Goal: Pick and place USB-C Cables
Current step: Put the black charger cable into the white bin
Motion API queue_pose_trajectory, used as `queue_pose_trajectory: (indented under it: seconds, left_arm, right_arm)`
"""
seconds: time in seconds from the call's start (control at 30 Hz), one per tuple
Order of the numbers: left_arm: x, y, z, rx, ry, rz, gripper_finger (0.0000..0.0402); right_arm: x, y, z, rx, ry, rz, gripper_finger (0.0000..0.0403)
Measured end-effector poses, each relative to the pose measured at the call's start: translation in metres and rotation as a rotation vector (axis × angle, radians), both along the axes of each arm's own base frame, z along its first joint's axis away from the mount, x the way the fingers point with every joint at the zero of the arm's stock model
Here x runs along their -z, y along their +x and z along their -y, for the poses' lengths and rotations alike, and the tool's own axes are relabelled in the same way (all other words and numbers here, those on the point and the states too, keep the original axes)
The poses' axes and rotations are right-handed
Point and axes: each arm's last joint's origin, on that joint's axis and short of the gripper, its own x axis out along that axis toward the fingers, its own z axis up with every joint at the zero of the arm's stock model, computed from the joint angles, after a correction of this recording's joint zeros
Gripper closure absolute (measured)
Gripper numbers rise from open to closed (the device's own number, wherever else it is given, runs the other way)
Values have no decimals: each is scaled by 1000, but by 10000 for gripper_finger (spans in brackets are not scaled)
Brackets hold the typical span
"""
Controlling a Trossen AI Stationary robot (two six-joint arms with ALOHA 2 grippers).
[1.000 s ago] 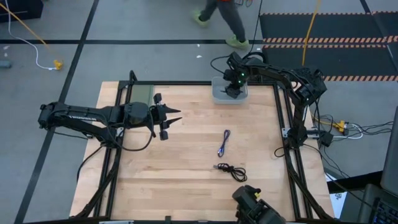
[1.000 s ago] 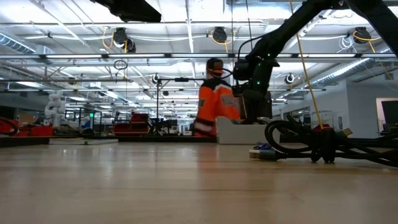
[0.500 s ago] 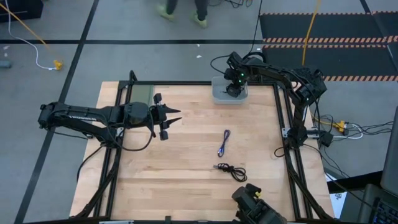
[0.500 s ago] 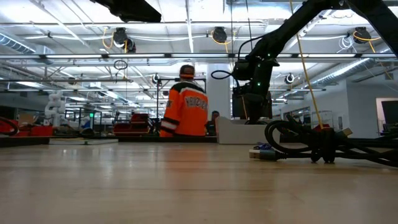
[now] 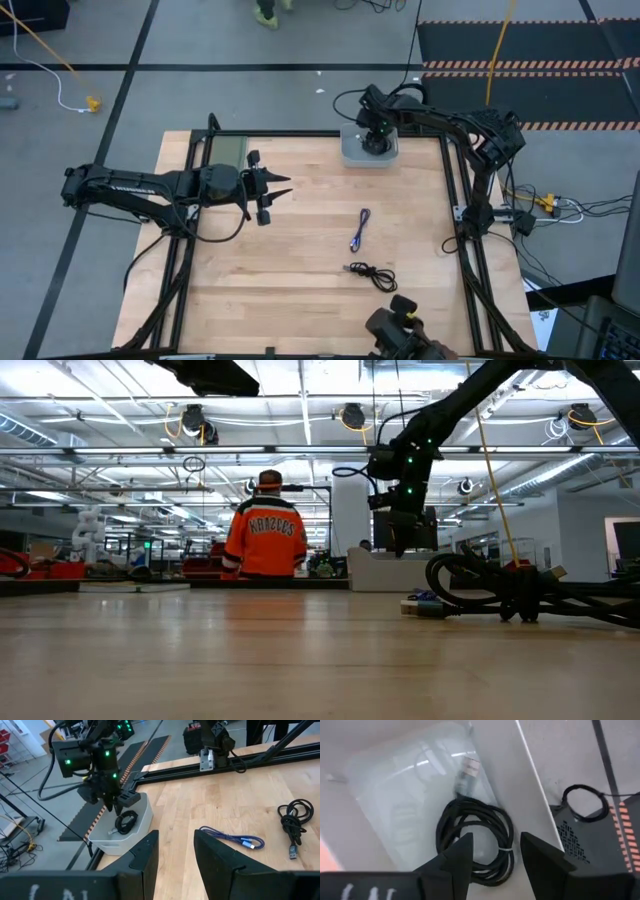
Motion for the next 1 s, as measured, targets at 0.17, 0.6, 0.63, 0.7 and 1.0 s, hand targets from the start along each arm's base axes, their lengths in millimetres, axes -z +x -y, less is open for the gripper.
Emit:
queue_pose_trajectory:
  seconds: [0.17,0.6,0.63,0.7,1.0]
  left_arm:
    - [0,0,0,-3,-11,1,275]
    - [1,0,7,13,-59,8,275]
    - [1,0,9,18,-61,10,275]
    - [0,0,10,23,-66,13,275]
    - [1,0,18,43,-104,19,275]
  right_arm:
    - [-19,6,-15,0,-41,34,245]
    - [-83,12,-106,-14,7,133,245]
    - [-87,11,-115,-22,14,133,245]
    - [-95,9,-132,-44,27,134,245]
    - [-131,-13,-211,-87,99,182,245]
